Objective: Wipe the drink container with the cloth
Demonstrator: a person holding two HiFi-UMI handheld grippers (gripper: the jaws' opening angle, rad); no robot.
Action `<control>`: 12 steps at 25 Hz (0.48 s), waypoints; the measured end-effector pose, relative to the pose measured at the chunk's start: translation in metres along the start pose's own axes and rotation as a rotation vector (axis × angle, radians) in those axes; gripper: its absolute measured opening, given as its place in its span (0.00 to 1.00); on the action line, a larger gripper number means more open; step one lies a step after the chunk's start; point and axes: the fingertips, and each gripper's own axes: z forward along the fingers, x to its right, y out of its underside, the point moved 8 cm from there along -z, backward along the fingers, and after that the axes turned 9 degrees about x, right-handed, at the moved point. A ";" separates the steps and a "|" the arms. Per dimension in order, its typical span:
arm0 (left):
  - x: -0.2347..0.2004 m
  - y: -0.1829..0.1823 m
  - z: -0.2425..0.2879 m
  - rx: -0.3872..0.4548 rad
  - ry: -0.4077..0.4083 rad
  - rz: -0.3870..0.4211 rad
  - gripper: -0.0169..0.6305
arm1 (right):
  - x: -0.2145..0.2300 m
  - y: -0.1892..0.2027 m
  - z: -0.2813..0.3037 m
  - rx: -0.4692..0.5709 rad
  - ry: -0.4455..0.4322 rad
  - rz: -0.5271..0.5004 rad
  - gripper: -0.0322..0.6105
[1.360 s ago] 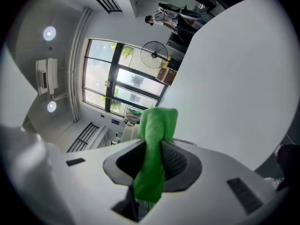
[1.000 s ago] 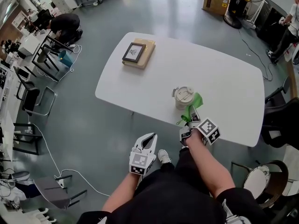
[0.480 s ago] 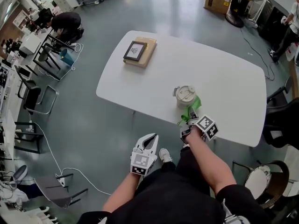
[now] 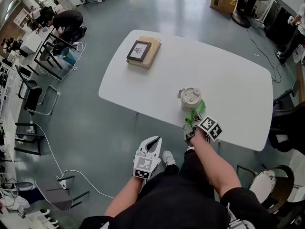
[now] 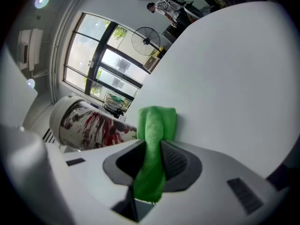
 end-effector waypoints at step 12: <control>-0.001 -0.030 0.036 0.017 0.018 0.004 0.05 | -0.042 -0.055 -0.018 -0.027 -0.205 -0.276 0.21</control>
